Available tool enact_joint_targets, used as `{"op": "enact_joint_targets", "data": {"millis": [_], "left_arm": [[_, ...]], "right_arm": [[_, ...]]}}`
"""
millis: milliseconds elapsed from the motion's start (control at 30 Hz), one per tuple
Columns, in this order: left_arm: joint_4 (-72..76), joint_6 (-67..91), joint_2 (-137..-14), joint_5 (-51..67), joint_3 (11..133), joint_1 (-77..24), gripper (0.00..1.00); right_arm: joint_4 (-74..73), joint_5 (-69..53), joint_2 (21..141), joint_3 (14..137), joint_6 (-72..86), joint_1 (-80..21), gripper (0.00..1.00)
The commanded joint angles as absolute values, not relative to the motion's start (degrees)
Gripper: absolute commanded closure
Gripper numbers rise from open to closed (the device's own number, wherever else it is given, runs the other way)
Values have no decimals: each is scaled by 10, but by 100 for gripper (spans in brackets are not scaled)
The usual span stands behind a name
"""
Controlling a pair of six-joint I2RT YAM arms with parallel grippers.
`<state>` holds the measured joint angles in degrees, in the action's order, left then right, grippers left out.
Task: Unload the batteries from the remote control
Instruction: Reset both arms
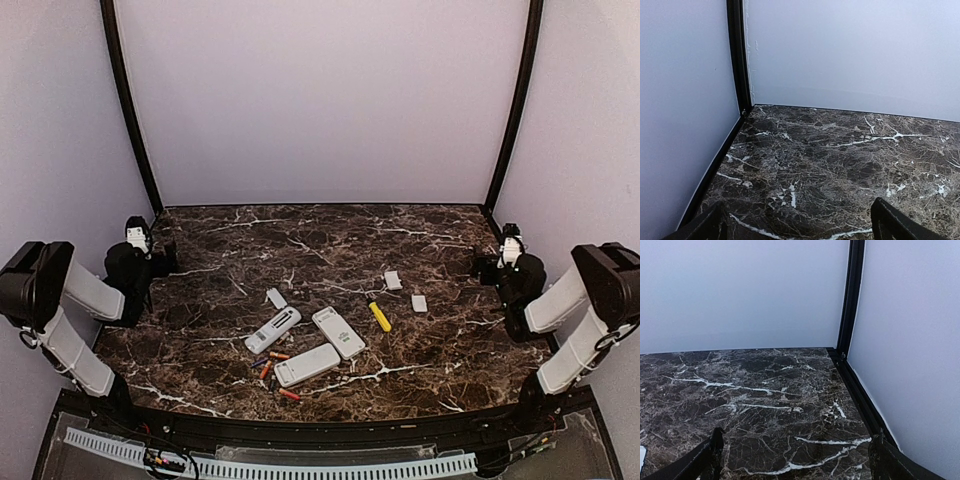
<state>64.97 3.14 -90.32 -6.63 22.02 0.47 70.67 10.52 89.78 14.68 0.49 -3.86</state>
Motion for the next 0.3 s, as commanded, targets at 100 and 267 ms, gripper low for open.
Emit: {"op": "enact_joint_targets", "data": {"millis": [100, 267], "left_arm": [[663, 13, -902, -58, 222, 4, 1], [663, 13, -902, -57, 222, 4, 1]], "right_arm": [[778, 105, 894, 161, -6, -39, 1], [769, 108, 895, 169, -5, -39, 1]]}}
